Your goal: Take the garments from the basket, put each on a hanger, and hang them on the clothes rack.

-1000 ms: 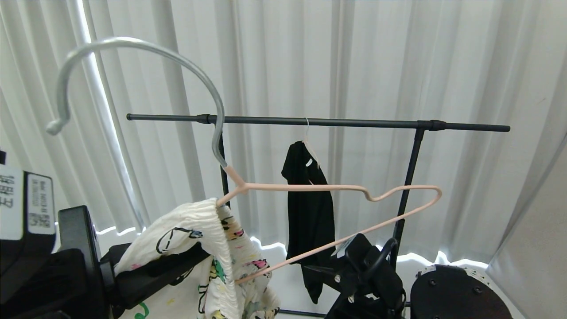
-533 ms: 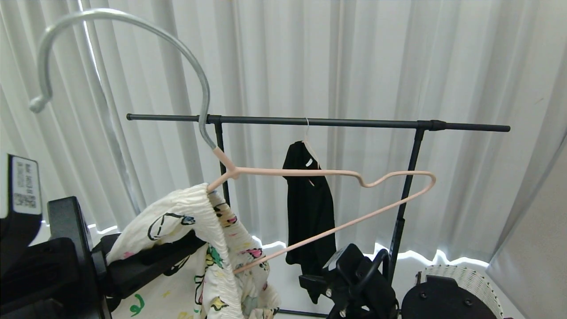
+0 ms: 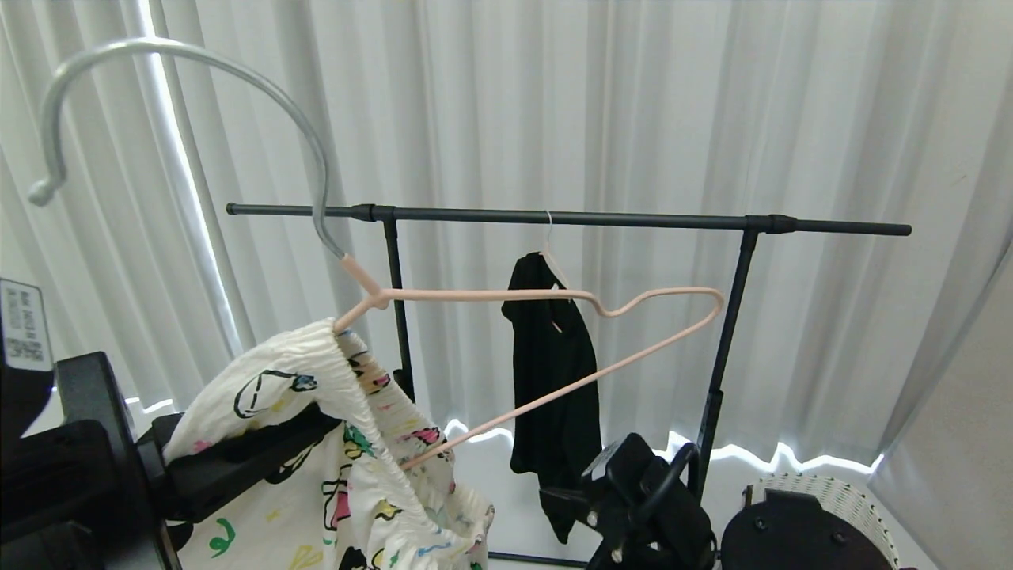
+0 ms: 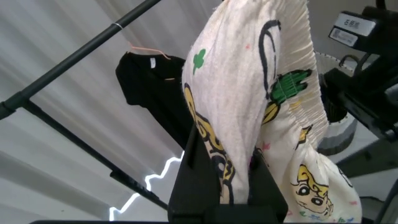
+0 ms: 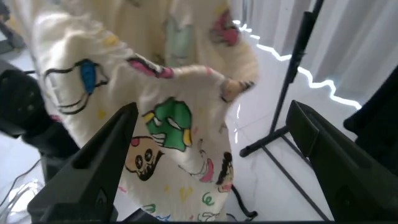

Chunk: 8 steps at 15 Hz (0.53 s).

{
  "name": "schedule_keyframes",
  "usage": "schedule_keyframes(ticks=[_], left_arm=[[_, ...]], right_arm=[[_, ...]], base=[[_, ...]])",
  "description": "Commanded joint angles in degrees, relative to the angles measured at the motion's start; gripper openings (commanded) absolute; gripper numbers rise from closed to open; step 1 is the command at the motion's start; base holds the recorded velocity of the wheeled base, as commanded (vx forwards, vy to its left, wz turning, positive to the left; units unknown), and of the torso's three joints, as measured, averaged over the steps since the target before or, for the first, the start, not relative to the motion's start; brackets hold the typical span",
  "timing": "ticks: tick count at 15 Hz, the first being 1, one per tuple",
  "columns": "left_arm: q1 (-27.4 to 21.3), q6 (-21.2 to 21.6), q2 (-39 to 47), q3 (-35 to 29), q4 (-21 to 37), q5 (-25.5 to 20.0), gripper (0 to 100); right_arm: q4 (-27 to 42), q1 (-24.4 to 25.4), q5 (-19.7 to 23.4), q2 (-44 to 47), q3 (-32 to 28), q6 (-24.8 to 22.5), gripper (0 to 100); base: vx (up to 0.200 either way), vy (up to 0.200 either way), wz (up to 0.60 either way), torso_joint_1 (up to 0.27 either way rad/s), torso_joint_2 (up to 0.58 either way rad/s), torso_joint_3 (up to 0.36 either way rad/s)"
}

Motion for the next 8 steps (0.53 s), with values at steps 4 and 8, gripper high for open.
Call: schedule_keyframes(ticks=[4,8], left_arm=[[0.5,0.0,-0.7,0.0,0.0,0.1,0],[1.3,0.0,-0.6,0.1,0.0,0.1,0]], right_arm=[[-0.1,-8.9,0.0,-1.4,-1.8,0.0,100],[-0.1,-11.6,-0.1,-1.3,-3.5,-0.1,100]], base=[[0.000,0.000,0.00,0.000,0.00,0.000],[0.000,0.000,0.00,0.000,0.00,0.000]])
